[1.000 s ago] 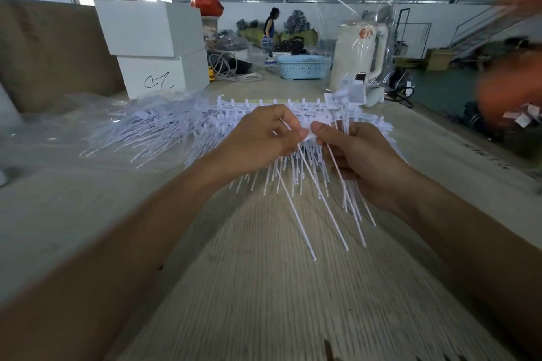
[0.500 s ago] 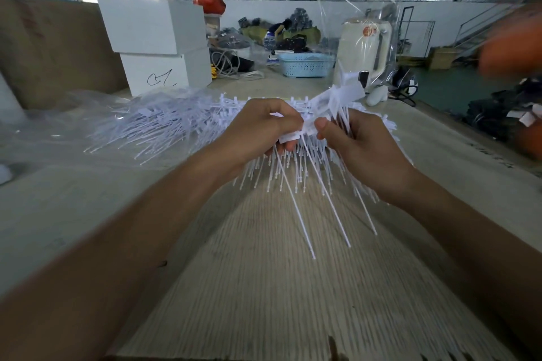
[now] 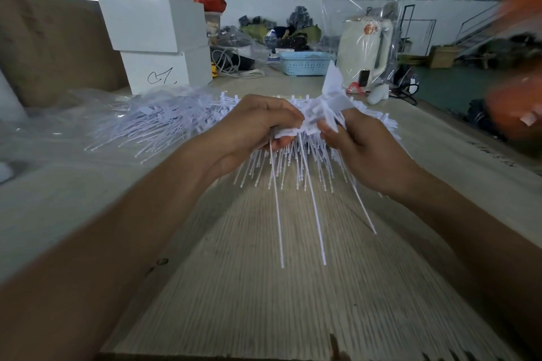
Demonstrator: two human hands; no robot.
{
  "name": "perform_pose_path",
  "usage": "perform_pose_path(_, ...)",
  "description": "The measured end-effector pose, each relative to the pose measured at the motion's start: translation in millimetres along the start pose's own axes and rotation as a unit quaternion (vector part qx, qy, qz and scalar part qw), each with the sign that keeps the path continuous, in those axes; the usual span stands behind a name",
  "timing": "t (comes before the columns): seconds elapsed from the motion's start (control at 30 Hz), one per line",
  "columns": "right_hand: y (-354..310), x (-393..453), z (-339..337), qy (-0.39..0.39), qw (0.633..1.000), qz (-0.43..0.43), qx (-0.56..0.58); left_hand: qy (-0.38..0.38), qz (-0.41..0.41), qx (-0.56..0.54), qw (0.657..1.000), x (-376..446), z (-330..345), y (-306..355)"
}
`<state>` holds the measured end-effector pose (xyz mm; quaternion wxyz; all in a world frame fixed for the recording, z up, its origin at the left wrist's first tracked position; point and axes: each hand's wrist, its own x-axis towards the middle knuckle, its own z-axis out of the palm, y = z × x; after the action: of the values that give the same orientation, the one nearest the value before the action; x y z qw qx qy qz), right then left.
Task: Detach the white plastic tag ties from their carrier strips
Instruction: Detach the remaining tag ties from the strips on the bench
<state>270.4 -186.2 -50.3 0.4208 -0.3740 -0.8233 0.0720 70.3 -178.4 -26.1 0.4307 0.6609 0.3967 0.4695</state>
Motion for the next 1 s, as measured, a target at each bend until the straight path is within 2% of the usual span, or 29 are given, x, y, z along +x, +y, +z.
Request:
perform_pose_path(0.13, -0.2, -0.4, -7.0, -0.059, 0.996, -0.020, -0.068, -0.036, -0.001, 0.015, 0.999, -2.0, 0.1, -1.2)
perform_pose_path(0.23, -2.2, -1.2, -8.4, -0.045, 0.998, -0.004, -0.035, -0.049, 0.004, 0.052, 0.997, -4.0, -4.4, 0.1)
perform_pose_path(0.43, -0.7, -0.6, 3.2, -0.066, 0.993, 0.072, -0.073, -0.037, 0.073, 0.258, 0.963, -4.8, -4.0, -0.6)
perform_pose_path(0.53, -1.0, -1.5, 7.1, -0.084, 0.990, 0.088, -0.068, -0.035, 0.098, 0.315, 0.943, -4.8, -1.1, -1.1)
perform_pose_path(0.77, 0.1, -0.8, 8.4, -0.052, 0.994, 0.064, -0.070, 0.008, 0.130, 0.353, 0.926, -2.6, 2.4, -1.4)
perform_pose_path(0.93, 1.1, -0.8, 8.0, -0.026, 0.995, 0.009, -0.094, 0.036, 0.131, 0.378, 0.916, -3.4, 2.2, -0.2)
perform_pose_path(1.0, -0.1, -0.6, 10.3, -0.020, 0.996, 0.008, -0.085, 0.040, 0.124, 0.367, 0.921, -1.6, -1.2, -1.7)
